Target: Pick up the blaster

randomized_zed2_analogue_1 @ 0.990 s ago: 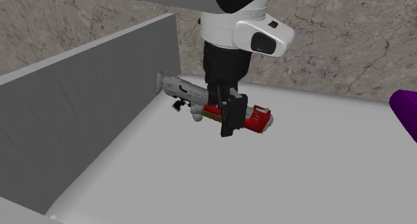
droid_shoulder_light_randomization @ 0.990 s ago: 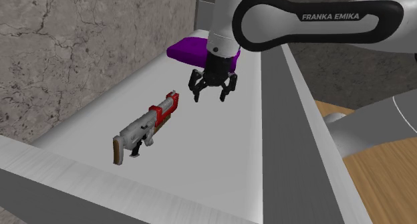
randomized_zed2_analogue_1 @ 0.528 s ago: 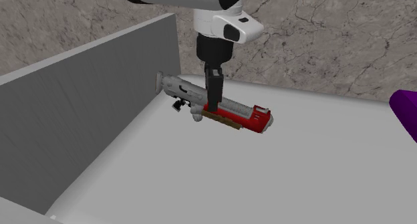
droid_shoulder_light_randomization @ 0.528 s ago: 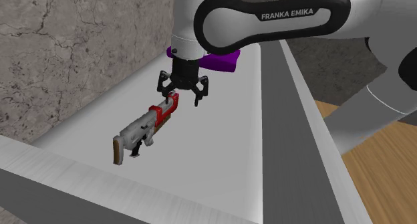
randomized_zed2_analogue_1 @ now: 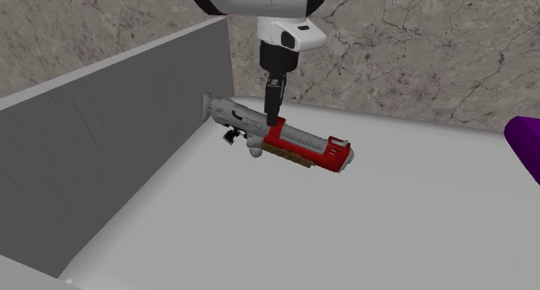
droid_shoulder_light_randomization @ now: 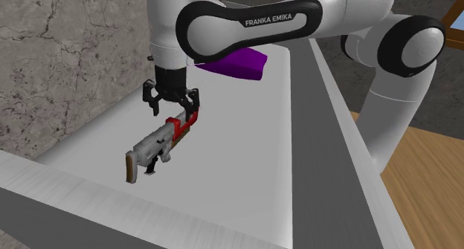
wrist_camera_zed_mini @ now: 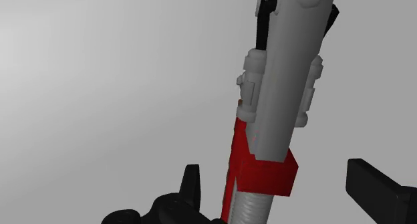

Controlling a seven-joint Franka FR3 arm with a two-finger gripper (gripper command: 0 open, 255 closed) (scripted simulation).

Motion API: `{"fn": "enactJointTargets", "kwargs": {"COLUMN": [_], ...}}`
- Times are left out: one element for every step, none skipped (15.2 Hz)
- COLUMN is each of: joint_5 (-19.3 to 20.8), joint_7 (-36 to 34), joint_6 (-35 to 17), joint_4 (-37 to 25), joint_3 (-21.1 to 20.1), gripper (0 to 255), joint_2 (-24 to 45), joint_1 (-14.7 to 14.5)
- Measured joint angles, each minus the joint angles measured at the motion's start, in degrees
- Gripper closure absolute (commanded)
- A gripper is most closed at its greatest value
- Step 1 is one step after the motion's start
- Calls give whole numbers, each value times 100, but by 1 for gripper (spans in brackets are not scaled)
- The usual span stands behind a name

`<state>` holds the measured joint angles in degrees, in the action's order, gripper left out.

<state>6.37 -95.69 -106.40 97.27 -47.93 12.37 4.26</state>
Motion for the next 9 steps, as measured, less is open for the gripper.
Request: {"fn": "enactJointTargets", "kwargs": {"joint_5": [52,71,114,127,148,170,174,177,178], "joint_7": [-70,-91,-123,-141,-152,-167,-172,-169,-168], "joint_6": [-44,-87,-150,-210,-282,-370,-425,-446,-457], "joint_4": [2,29,55,107,162,235,288,307,316], "joint_3": [9,18,30,34,42,50,52,55,56], "gripper": [0,0,0,0,0,0,0,255,255], "joint_2": [62,86,139,153,178,201,205,207,208], "joint_1": [-38,-44,-66,-73,-78,-83,-81,-78,-76]}}
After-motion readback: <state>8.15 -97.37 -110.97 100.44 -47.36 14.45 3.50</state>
